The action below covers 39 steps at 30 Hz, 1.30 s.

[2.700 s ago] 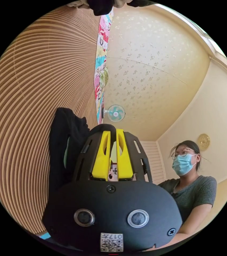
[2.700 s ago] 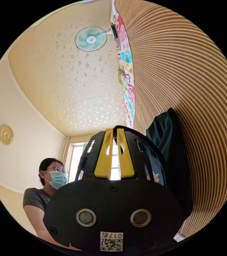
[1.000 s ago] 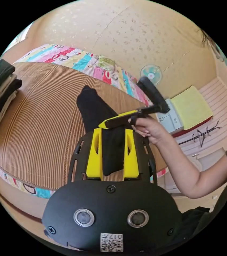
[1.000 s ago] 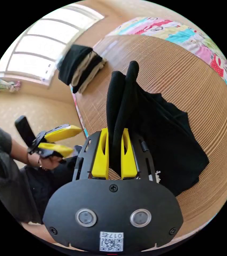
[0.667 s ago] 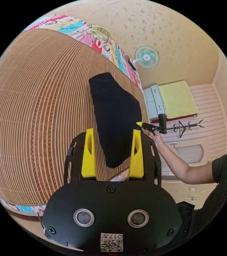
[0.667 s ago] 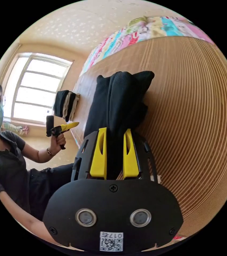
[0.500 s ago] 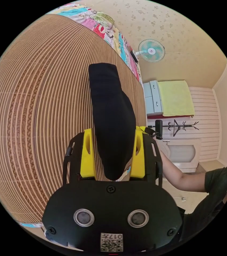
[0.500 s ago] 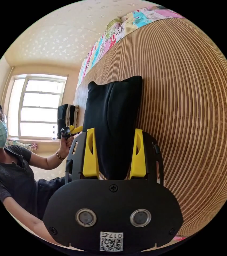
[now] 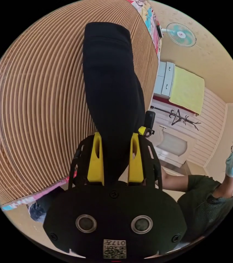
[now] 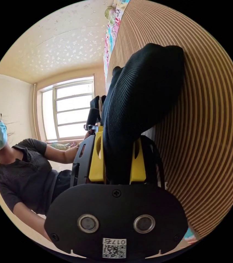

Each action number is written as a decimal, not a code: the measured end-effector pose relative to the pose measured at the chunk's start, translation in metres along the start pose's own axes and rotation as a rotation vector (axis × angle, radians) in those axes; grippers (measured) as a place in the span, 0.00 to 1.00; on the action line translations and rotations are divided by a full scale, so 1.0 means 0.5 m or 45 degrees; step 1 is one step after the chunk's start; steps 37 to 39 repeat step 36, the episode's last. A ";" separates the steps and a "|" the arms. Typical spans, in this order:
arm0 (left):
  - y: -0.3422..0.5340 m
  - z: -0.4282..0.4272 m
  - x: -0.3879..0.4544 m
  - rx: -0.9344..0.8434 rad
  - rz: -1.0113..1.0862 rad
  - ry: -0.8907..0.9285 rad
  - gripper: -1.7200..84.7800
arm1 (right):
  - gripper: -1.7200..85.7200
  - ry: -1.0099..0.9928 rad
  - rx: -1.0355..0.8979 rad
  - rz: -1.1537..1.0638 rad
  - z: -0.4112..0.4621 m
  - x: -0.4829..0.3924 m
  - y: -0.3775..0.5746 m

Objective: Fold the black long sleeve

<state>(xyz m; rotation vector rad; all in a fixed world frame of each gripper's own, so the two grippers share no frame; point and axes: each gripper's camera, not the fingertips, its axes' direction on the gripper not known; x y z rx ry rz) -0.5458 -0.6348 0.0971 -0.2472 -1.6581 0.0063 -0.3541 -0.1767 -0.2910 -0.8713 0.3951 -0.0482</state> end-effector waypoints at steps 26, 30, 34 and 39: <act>-0.090 0.373 0.371 -0.529 -0.130 -0.879 0.12 | 0.03 0.774 1.053 0.670 -0.512 -0.156 0.449; 0.118 0.031 0.285 -0.334 -0.592 -1.169 0.10 | 0.02 0.499 0.941 0.710 -0.308 -0.081 0.477; 0.384 -0.157 0.285 0.047 -0.956 -1.011 0.09 | 0.02 0.120 0.951 0.607 -0.122 -0.066 0.419; 0.478 -0.168 0.289 0.199 -1.018 -0.902 0.08 | 0.02 -0.023 0.849 0.470 -0.056 -0.086 0.335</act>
